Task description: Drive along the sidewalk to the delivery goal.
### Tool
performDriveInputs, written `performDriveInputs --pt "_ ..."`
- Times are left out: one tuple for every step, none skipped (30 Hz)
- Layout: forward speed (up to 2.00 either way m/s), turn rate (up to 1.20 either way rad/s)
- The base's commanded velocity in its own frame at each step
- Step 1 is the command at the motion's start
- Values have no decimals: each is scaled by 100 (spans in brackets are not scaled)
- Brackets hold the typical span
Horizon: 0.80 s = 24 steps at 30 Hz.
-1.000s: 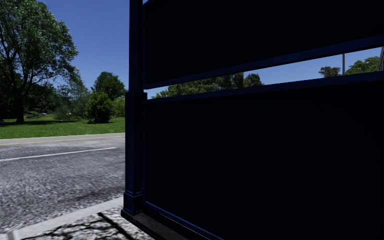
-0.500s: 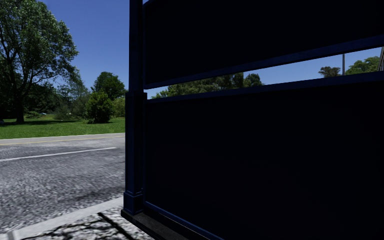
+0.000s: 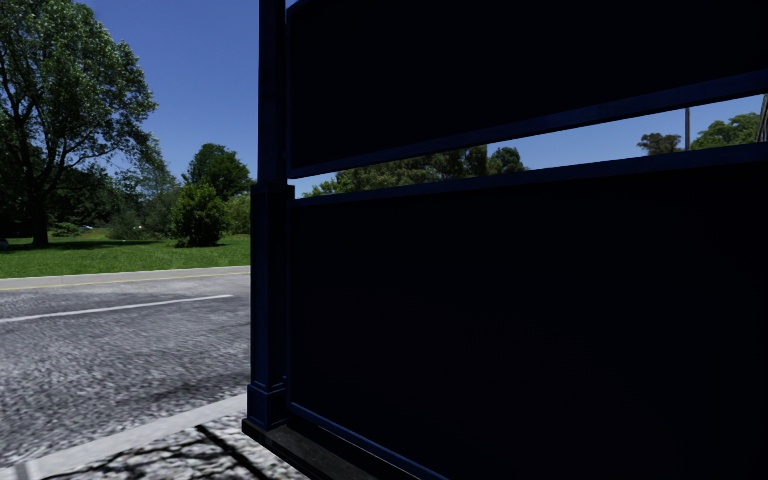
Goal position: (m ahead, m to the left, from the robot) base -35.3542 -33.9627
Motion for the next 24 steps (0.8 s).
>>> performDriveInputs --pt "0 0" --pt "0 0" --pt "0 0" --pt "-6 0" --pt "-18 0" --pt "-24 0" --pt "-24 0" --pt "-25 0" --pt "-25 0" --pt "-25 0" --pt "-25 0" --pt "-25 0" --pt "-25 0" --pt "-26 0" --pt "-26 11" --pt "-26 11" --pt "-28 18" --pt "-30 22" --pt "-36 23" --pt "-36 23" --pt "-41 23" --pt "-57 25" --pt "-64 26" --pt "-65 28"
